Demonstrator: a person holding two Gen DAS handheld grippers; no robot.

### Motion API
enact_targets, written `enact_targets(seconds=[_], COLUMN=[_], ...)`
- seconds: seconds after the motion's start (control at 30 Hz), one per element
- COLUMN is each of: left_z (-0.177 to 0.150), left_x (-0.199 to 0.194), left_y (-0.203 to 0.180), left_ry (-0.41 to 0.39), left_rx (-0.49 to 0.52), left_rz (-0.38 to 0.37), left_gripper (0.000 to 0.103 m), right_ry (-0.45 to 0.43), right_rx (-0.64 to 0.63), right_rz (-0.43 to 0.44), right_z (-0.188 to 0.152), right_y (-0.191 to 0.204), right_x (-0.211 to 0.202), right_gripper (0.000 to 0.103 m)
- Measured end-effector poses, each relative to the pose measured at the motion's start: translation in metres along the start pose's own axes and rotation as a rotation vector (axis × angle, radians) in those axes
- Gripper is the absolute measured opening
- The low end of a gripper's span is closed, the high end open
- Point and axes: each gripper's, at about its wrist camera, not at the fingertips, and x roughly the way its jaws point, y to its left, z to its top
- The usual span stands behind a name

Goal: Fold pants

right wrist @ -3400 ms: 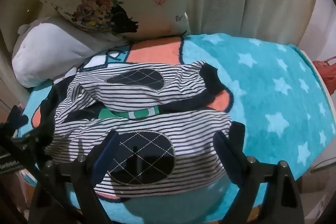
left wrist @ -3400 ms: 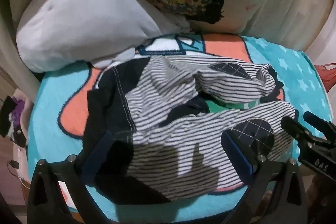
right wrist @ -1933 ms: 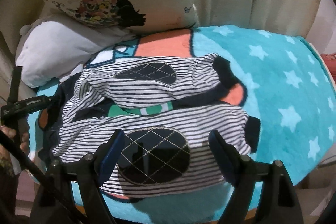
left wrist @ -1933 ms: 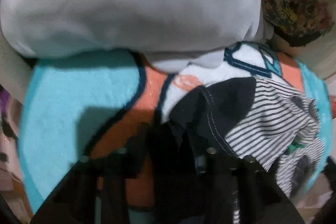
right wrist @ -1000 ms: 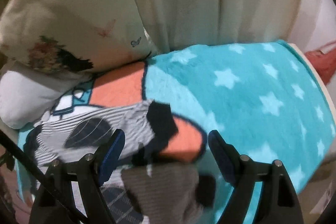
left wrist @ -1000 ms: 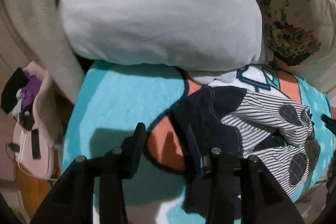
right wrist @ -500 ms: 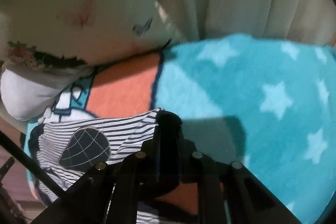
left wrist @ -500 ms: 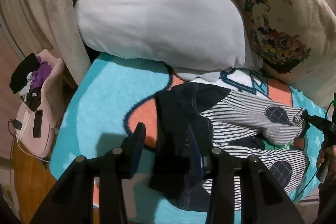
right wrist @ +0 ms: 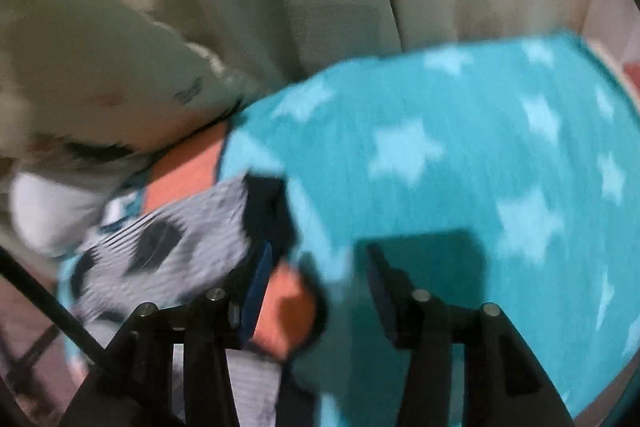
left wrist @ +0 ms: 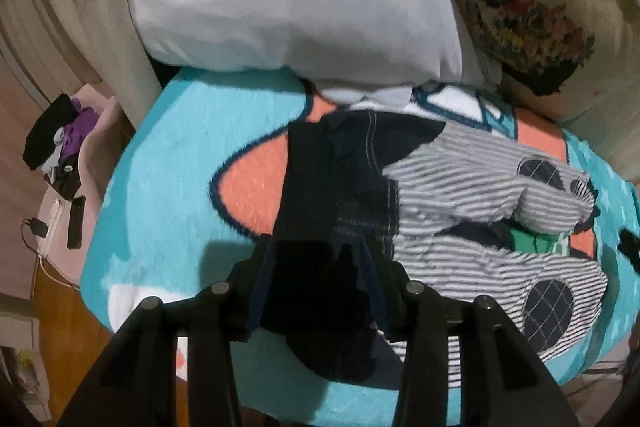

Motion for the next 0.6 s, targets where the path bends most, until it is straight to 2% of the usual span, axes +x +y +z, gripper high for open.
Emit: enact_targets(seconds=[0.1, 0.17, 0.2, 0.23, 0.27, 0.3, 0.37, 0.4, 0.43, 0.47, 0.53, 0.6], left_z=[-0.007, -0.009, -0.009, -0.009, -0.007, -0.007, -0.006, -0.006, -0.007, -0.007, -0.009, -0.009], left_x=[0.009, 0.012, 0.013, 0.013, 0.012, 0.012, 0.010, 0.010, 0.010, 0.010, 0.010, 0.008], left_y=[-0.001, -0.004, -0.005, -0.007, -0.009, -0.010, -0.011, -0.009, -0.008, -0.006, 0.001, 0.008], left_ry=[0.038, 0.053, 0.057, 0.056, 0.053, 0.049, 0.041, 0.041, 0.042, 0.045, 0.049, 0.044], left_rx=[-0.007, -0.013, -0.012, -0.011, -0.006, -0.003, 0.001, -0.002, -0.005, -0.009, -0.021, -0.037], left_rz=[-0.008, -0.016, -0.020, -0.019, -0.018, -0.015, -0.004, 0.003, 0.004, 0.005, 0.008, 0.016], left_gripper=[0.043, 0.043, 0.043, 0.043, 0.043, 0.043, 0.043, 0.043, 0.043, 0.043, 0.043, 0.043], right_ry=[0.070, 0.110, 0.120, 0.114, 0.119, 0.121, 0.100, 0.094, 0.086, 0.082, 0.072, 0.048], right_rx=[-0.003, -0.024, -0.037, -0.045, -0.042, -0.027, -0.059, -0.062, -0.056, -0.049, -0.035, 0.015], right_rz=[0.080, 0.061, 0.038, 0.034, 0.063, 0.077, 0.004, -0.028, -0.083, -0.115, -0.235, -0.220], right_z=[-0.038, -0.056, -0.063, -0.066, -0.067, -0.065, -0.059, -0.057, -0.054, -0.053, -0.050, -0.046], right_y=[0.004, 0.006, 0.010, 0.013, 0.016, 0.017, 0.019, 0.016, 0.011, 0.005, -0.009, -0.020], right_x=[0.003, 0.012, 0.019, 0.021, 0.022, 0.020, 0.012, 0.011, 0.009, 0.007, 0.005, -0.005], right_gripper=[0.060, 0.061, 0.057, 0.031, 0.017, 0.016, 0.013, 0.006, 0.004, 0.004, 0.005, 0.008])
